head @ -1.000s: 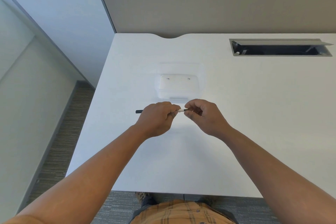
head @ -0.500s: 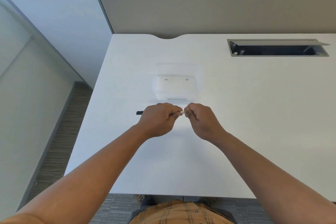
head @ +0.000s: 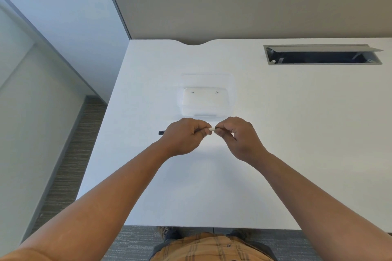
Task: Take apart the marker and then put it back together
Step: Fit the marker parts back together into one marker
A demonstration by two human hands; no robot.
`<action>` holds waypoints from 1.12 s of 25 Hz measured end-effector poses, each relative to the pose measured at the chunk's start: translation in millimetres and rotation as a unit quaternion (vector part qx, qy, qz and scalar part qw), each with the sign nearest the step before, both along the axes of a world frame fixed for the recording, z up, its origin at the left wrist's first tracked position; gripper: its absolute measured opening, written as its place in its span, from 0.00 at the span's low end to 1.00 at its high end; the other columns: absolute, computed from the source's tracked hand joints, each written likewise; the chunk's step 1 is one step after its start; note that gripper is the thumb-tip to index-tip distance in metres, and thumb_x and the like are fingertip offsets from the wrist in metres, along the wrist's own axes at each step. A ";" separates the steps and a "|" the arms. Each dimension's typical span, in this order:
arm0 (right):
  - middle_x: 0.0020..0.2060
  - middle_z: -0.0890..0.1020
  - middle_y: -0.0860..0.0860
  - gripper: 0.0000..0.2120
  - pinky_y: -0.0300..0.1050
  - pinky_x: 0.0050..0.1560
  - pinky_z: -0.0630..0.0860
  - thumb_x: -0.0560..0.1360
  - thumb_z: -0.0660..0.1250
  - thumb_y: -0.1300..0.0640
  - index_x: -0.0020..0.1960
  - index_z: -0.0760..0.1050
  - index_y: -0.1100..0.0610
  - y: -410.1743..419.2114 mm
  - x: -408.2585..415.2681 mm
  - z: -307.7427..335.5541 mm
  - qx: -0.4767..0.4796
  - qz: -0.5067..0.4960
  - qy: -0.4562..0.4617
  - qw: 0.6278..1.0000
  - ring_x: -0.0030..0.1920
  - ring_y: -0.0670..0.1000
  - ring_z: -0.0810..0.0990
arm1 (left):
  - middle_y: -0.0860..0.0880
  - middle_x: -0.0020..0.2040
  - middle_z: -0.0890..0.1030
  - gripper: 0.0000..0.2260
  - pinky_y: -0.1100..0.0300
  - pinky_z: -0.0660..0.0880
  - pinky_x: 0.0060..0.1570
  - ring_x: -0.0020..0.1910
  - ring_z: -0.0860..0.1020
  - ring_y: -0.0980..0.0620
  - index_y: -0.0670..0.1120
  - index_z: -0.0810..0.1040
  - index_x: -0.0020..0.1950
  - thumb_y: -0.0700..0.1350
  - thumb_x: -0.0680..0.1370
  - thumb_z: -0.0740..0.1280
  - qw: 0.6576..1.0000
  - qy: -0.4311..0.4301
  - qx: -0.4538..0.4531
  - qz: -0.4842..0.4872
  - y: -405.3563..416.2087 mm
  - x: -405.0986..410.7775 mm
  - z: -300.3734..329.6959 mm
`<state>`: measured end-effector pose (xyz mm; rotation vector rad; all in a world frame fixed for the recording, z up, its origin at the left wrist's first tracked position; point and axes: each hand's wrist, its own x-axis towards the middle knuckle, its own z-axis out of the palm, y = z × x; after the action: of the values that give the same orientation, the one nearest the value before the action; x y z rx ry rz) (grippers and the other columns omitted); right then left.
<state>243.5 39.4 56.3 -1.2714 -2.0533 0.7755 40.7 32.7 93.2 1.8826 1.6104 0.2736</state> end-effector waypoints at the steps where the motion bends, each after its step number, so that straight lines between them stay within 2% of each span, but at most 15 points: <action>1: 0.36 0.80 0.47 0.09 0.40 0.42 0.70 0.81 0.65 0.57 0.45 0.82 0.56 -0.7 -0.9 0.7 -0.042 -0.006 0.008 0.999 0.38 0.48 0.74 | 0.59 0.32 0.76 0.11 0.60 0.64 0.35 0.33 0.73 0.62 0.57 0.82 0.53 0.54 0.83 0.60 1.000 0.007 0.010 -0.010 -0.4 0.6 1.5; 4: 0.32 0.77 0.50 0.17 0.41 0.39 0.69 0.84 0.61 0.54 0.38 0.77 0.56 -1.7 -5.1 12.9 -0.276 -0.019 0.103 0.955 0.33 0.46 0.72 | 0.54 0.33 0.78 0.12 0.59 0.67 0.35 0.35 0.73 0.58 0.55 0.81 0.52 0.53 0.83 0.59 0.998 0.033 0.032 -0.043 -1.5 0.1 1.6; 5: 0.32 0.77 0.50 0.18 0.41 0.39 0.69 0.84 0.61 0.53 0.38 0.77 0.57 -2.0 -5.1 14.4 -0.305 -0.012 0.108 0.946 0.32 0.46 0.72 | 0.53 0.33 0.78 0.12 0.59 0.67 0.35 0.34 0.73 0.58 0.54 0.81 0.52 0.53 0.83 0.59 0.998 0.034 0.028 -0.045 -2.1 -0.6 1.5; 7: 0.34 0.79 0.48 0.13 0.40 0.39 0.71 0.83 0.64 0.52 0.43 0.80 0.56 -3.7 -4.6 12.6 -0.262 -0.009 0.088 0.961 0.34 0.46 0.73 | 0.56 0.32 0.76 0.11 0.60 0.66 0.34 0.33 0.72 0.60 0.56 0.82 0.52 0.54 0.83 0.59 0.999 0.030 0.014 -0.035 -2.2 -2.5 0.9; 9: 0.38 0.81 0.46 0.03 0.36 0.40 0.72 0.79 0.69 0.57 0.48 0.82 0.55 -5.5 -2.4 9.6 -0.175 -0.021 0.089 0.980 0.36 0.44 0.74 | 0.57 0.36 0.79 0.11 0.59 0.67 0.36 0.35 0.75 0.59 0.58 0.82 0.53 0.55 0.83 0.59 0.999 0.019 -0.004 -0.026 -0.7 -4.9 0.4; 12: 0.39 0.82 0.46 0.04 0.32 0.43 0.71 0.78 0.70 0.63 0.49 0.83 0.56 -4.3 0.4 5.0 -0.062 -0.001 0.065 0.996 0.39 0.42 0.77 | 0.54 0.47 0.84 0.11 0.57 0.75 0.43 0.43 0.80 0.50 0.58 0.82 0.53 0.55 0.82 0.60 0.999 -0.006 -0.029 -0.013 -0.9 -6.2 -0.2; 15: 0.37 0.81 0.49 0.06 0.35 0.40 0.69 0.79 0.67 0.62 0.47 0.82 0.57 -5.2 -2.4 1.4 -0.018 -0.009 0.036 0.999 0.38 0.45 0.75 | 0.55 0.43 0.83 0.11 0.56 0.75 0.44 0.41 0.79 0.51 0.57 0.83 0.52 0.54 0.82 0.61 1.000 -0.019 -0.019 -0.002 -2.7 -1.4 0.4; 17: 0.33 0.78 0.51 0.10 0.41 0.38 0.68 0.81 0.64 0.59 0.42 0.79 0.57 -7.0 -5.2 3.6 -0.130 -0.039 0.055 0.989 0.34 0.48 0.71 | 0.55 0.36 0.80 0.11 0.58 0.71 0.38 0.37 0.76 0.53 0.57 0.83 0.53 0.53 0.83 0.60 1.000 0.012 -0.002 -0.018 -4.2 2.2 1.1; 19: 0.29 0.74 0.50 0.15 0.44 0.37 0.66 0.82 0.61 0.55 0.38 0.74 0.58 -8.9 -8.2 10.3 -0.310 -0.053 0.125 0.941 0.31 0.49 0.68 | 0.56 0.32 0.76 0.12 0.60 0.67 0.34 0.36 0.74 0.54 0.56 0.82 0.54 0.52 0.83 0.59 0.998 0.039 -0.001 -0.039 -4.8 4.1 0.9; 20: 0.28 0.74 0.50 0.16 0.43 0.37 0.65 0.83 0.60 0.55 0.37 0.74 0.58 -9.2 -8.0 12.6 -0.354 -0.050 0.141 0.923 0.30 0.48 0.67 | 0.57 0.32 0.76 0.12 0.60 0.66 0.34 0.36 0.74 0.55 0.56 0.82 0.54 0.52 0.83 0.59 0.998 0.043 -0.006 -0.043 -5.4 4.4 0.6; 22: 0.31 0.76 0.48 0.15 0.41 0.36 0.67 0.82 0.62 0.54 0.40 0.77 0.59 -9.3 -7.1 12.5 -0.305 -0.044 0.123 0.943 0.29 0.45 0.69 | 0.58 0.37 0.79 0.11 0.59 0.70 0.38 0.39 0.77 0.54 0.57 0.82 0.54 0.53 0.83 0.59 0.999 0.028 -0.024 -0.034 -5.1 2.7 -0.8; 25: 0.37 0.79 0.45 0.07 0.34 0.38 0.68 0.81 0.66 0.55 0.46 0.80 0.55 -8.0 -1.5 7.6 -0.104 -0.025 0.039 0.993 0.34 0.44 0.72 | 0.59 0.52 0.84 0.11 0.54 0.77 0.53 0.52 0.81 0.54 0.58 0.83 0.53 0.55 0.82 0.61 0.998 -0.037 -0.049 -0.005 -1.0 0.4 -3.8; 27: 0.37 0.78 0.45 0.08 0.35 0.40 0.67 0.81 0.65 0.56 0.46 0.79 0.55 -6.1 0.2 4.3 -0.032 0.009 -0.003 0.999 0.37 0.43 0.73 | 0.59 0.52 0.84 0.11 0.54 0.78 0.54 0.52 0.81 0.53 0.58 0.83 0.52 0.55 0.82 0.61 0.997 -0.053 -0.051 -0.001 -0.2 0.2 -3.4; 28: 0.36 0.76 0.46 0.09 0.37 0.39 0.67 0.81 0.64 0.57 0.44 0.78 0.56 -4.9 -0.9 1.8 -0.052 0.006 0.006 0.999 0.36 0.44 0.71 | 0.58 0.49 0.84 0.11 0.56 0.77 0.50 0.49 0.81 0.53 0.58 0.83 0.53 0.54 0.82 0.61 0.998 -0.046 -0.044 -0.002 0.1 0.8 -2.1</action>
<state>242.7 34.4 58.1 -1.3092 -2.0352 0.9047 41.4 32.8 91.1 1.7824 1.5327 0.2789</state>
